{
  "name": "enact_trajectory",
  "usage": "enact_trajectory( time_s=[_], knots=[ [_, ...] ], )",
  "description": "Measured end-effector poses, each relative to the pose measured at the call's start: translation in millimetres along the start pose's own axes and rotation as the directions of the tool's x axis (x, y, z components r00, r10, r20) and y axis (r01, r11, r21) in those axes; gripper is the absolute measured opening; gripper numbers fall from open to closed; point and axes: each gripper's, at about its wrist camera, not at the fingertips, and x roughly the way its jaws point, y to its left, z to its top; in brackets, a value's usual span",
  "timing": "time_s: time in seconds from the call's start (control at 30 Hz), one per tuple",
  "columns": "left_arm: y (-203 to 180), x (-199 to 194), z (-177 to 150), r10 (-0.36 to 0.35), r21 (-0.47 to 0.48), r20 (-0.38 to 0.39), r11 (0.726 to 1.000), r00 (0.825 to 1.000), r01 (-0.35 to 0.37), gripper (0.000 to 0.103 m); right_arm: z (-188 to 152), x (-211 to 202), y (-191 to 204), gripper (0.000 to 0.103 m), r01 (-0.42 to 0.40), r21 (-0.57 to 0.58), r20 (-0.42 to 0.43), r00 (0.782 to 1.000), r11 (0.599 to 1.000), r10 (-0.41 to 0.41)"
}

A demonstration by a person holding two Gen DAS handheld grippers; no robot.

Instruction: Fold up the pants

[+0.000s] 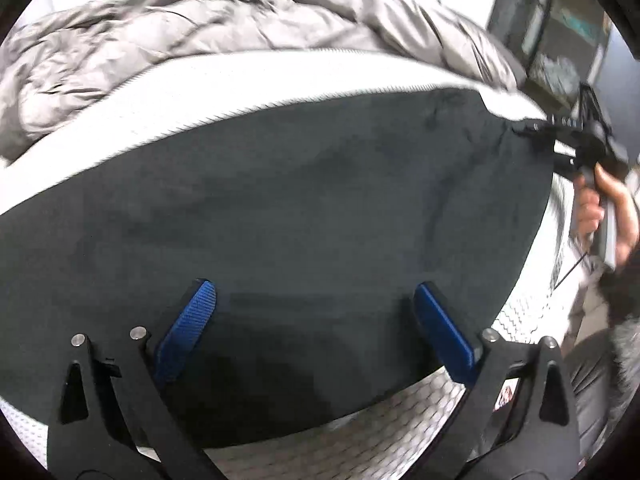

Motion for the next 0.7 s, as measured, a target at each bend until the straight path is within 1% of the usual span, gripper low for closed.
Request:
enact_trajectory(
  time_s=[0.03, 0.1, 0.17, 0.2, 0.23, 0.27, 0.3, 0.33, 0.37, 0.4, 0.43, 0.47, 0.5, 0.53, 0.57, 0.6, 0.63, 0.67, 0.7],
  knots=[
    [7, -5, 1, 0.012, -0.019, 0.015, 1.0, 1.0, -0.011, 0.1, 5, 2, 5, 0.025, 0.007, -0.019, 0.018, 1.0, 1.0, -0.006],
    [36, -21, 0, 0.031, -0.086, 0.047, 0.996, 0.998, -0.027, 0.1, 9, 4, 30, 0.021, 0.01, -0.083, 0.051, 0.999, 0.996, -0.006],
    [68, -33, -1, 0.048, -0.173, 0.069, 0.984, 0.997, -0.035, 0.1, 3, -4, 69, 0.02, -0.049, -0.182, 0.061, 0.996, 0.982, 0.061],
    [87, -39, -4, 0.058, -0.224, 0.078, 0.974, 0.995, -0.039, 0.1, -5, -6, 94, 0.02, -0.1, -0.243, 0.048, 0.992, 0.965, 0.115],
    [98, -42, -5, 0.065, -0.254, 0.081, 0.966, 0.995, -0.042, 0.1, -17, -6, 119, 0.02, -0.151, -0.295, 0.022, 0.986, 0.944, 0.165],
    [115, -47, -8, 0.077, -0.294, 0.085, 0.954, 0.993, -0.049, 0.099, -30, -5, 145, 0.02, -0.207, -0.351, -0.019, 0.977, 0.913, 0.214],
    [124, -50, -10, 0.083, -0.314, 0.088, 0.948, 0.993, -0.052, 0.098, -46, 1, 172, 0.021, -0.269, -0.411, -0.078, 0.962, 0.871, 0.26],
    [134, -54, -13, 0.089, -0.336, 0.092, 0.94, 0.992, -0.053, 0.098, -64, 8, 196, 0.023, -0.328, -0.462, -0.152, 0.945, 0.824, 0.291],
    [144, -59, -15, 0.091, -0.355, 0.099, 0.933, 0.991, -0.051, 0.098, -88, 21, 224, 0.028, -0.396, -0.517, -0.269, 0.917, 0.759, 0.296],
    [151, -63, -18, 0.091, -0.37, 0.104, 0.928, 0.99, -0.046, 0.098, -106, 32, 240, 0.046, -0.427, -0.543, -0.336, 0.9, 0.723, 0.279],
    [156, -65, -20, 0.09, -0.376, 0.106, 0.925, 0.99, -0.044, 0.098, -128, 46, 256, 0.058, -0.462, -0.57, -0.419, 0.875, 0.679, 0.244],
    [160, -68, -21, 0.087, -0.385, 0.112, 0.922, 0.99, -0.037, 0.098, -147, 56, 265, 0.071, -0.484, -0.59, -0.481, 0.854, 0.647, 0.2],
    [163, -70, -22, 0.08, -0.388, 0.116, 0.921, 0.99, -0.029, 0.098, -168, 64, 270, 0.071, -0.496, -0.617, -0.532, 0.835, 0.611, 0.14],
    [164, -69, -21, 0.073, -0.388, 0.118, 0.921, 0.99, -0.021, 0.098, -182, 68, 274, 0.071, -0.501, -0.643, -0.557, 0.825, 0.579, 0.095],
    [163, -69, -21, 0.054, -0.386, 0.121, 0.923, 0.991, -0.003, 0.098, -193, 68, 275, 0.071, -0.496, -0.674, -0.561, 0.826, 0.547, 0.057],
    [160, -67, -18, 0.041, -0.381, 0.121, 0.925, 0.992, 0.008, 0.096, -197, 61, 273, 0.071, -0.491, -0.693, -0.552, 0.832, 0.527, 0.05],
    [152, -63, -15, 0.008, -0.368, 0.119, 0.929, 0.993, 0.037, 0.095, -194, 52, 270, 0.071, -0.493, -0.697, -0.539, 0.839, 0.52, 0.073],
    [146, -59, -13, -0.017, -0.36, 0.115, 0.931, 0.993, 0.058, 0.093, -188, 42, 266, 0.071, -0.491, -0.694, -0.523, 0.846, 0.526, 0.101],
    [136, -53, -11, -0.056, -0.345, 0.105, 0.934, 0.993, 0.089, 0.092, -174, 30, 260, 0.072, -0.461, -0.699, -0.472, 0.872, 0.547, 0.132]
  ],
)
